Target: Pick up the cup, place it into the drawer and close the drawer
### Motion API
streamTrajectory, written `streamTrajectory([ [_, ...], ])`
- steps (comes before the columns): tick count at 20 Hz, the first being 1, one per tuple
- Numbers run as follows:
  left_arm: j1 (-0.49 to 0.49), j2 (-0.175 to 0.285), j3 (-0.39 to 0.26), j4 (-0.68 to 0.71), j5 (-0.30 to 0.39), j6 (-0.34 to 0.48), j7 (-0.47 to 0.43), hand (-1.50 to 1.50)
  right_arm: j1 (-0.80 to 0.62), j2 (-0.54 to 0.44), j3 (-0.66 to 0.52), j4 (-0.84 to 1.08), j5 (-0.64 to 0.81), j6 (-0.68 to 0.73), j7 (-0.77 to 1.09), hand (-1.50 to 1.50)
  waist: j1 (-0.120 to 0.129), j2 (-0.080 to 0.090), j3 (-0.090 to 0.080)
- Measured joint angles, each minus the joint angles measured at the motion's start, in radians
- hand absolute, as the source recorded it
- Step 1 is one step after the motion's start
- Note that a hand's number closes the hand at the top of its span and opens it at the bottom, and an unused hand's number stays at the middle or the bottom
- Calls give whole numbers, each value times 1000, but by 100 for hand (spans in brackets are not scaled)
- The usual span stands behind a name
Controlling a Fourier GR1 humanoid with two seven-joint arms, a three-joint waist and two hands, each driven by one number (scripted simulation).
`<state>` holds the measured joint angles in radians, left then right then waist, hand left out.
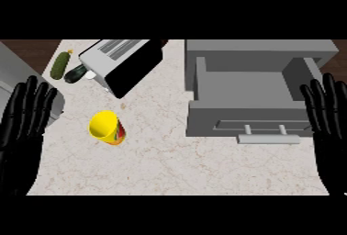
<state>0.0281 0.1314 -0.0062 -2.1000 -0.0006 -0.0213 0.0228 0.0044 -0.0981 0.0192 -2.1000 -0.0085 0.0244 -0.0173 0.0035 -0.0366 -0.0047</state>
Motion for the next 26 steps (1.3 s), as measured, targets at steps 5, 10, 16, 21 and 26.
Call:
streamTrajectory([
  [5,-59,72,34,52,186,-174,-49,-150,-17,9,-6,-1,6,-12,-7,-150,-8,27,2],
  [10,-82,122,63,199,445,-336,3,-150,-11,-16,31,32,-11,41,43,-150,-14,40,2],
  [16,-184,202,150,482,600,-504,5,-150,-60,-38,14,69,-47,71,109,-150,-13,40,3],
  [21,-260,208,163,676,530,-558,-44,-150,-128,-47,-25,166,-57,90,82,-150,-9,39,4],
  [26,-327,200,162,870,409,-590,-147,-150,-168,-42,-35,216,-52,99,59,-150,-10,39,4],
])
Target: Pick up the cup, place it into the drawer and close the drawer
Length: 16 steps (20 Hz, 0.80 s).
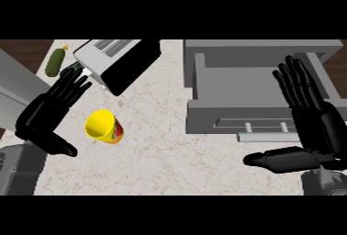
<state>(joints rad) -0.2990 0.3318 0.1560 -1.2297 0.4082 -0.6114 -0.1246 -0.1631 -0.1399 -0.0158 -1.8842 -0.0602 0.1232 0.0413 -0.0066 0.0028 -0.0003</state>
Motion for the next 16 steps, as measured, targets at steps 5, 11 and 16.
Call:
streamTrajectory([
  [5,-49,22,17,237,-132,-34,-174,-150,-30,-14,-14,-4,-6,12,21,-150,-4,1,-1],
  [11,-86,25,0,475,-286,-1,-365,-150,-59,-19,-32,7,-9,17,30,-150,-5,1,-1],
  [16,-159,46,-6,706,-376,48,-499,-150,-80,-20,-45,24,-20,22,32,-150,-12,4,-2],
])
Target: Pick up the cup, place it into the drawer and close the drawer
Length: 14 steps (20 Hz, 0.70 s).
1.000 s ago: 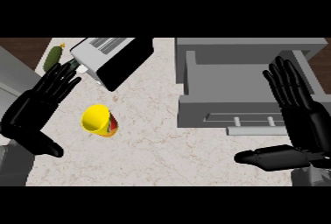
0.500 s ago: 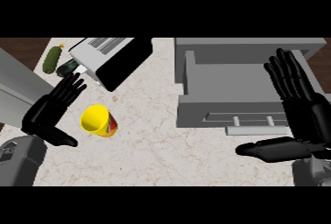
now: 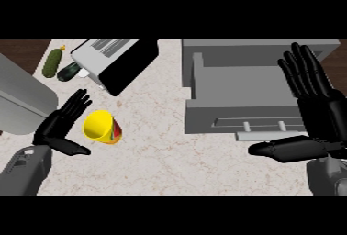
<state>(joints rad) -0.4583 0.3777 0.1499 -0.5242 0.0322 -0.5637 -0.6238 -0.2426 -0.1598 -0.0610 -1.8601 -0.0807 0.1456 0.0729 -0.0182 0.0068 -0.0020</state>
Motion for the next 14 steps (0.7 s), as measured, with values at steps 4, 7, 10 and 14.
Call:
streamTrajectory([
  [4,-49,0,-7,130,-49,55,-78,-150,-28,-26,-31,0,-30,17,20,-150,-9,4,-1],
  [7,-53,-5,-18,182,-76,80,-132,-150,-38,-22,-29,3,-26,12,27,-150,-9,4,-1],
  [10,-64,-22,-25,229,-94,109,-174,-150,-33,-13,-13,-13,-17,7,36,-150,-15,6,-2],
  [14,-69,-25,-26,266,-103,119,-217,-150,-40,-10,-6,-16,-13,5,43,-150,-19,9,-3],
])
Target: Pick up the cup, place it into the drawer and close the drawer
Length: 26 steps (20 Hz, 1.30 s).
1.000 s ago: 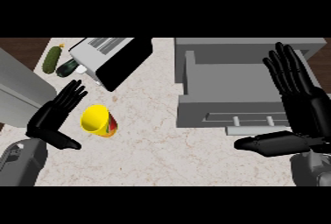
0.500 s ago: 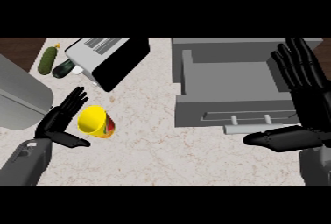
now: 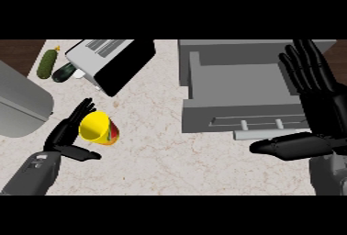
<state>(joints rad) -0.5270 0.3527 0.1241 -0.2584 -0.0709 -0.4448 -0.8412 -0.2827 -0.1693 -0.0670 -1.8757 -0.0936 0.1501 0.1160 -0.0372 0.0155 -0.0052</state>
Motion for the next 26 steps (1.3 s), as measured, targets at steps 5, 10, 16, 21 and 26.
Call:
streamTrajectory([
  [5,-13,-11,0,30,-6,15,-33,-150,-19,-17,-25,21,-20,14,-1,-150,-5,3,-1],
  [10,-23,-35,-6,49,-18,32,-59,-150,-10,-22,-34,8,-40,26,3,-150,-13,4,-1],
  [16,-42,-61,-15,66,-28,36,-76,-150,-26,-30,-42,23,-42,29,5,-150,-11,5,-1],
  [21,-57,-83,-20,71,-24,-10,-64,150,-26,-34,-44,27,-47,37,3,-150,-12,5,-1],
  [26,-54,-102,-22,31,-20,-1,-104,150,-30,-47,-52,25,-44,39,13,-150,-10,5,-2],
])
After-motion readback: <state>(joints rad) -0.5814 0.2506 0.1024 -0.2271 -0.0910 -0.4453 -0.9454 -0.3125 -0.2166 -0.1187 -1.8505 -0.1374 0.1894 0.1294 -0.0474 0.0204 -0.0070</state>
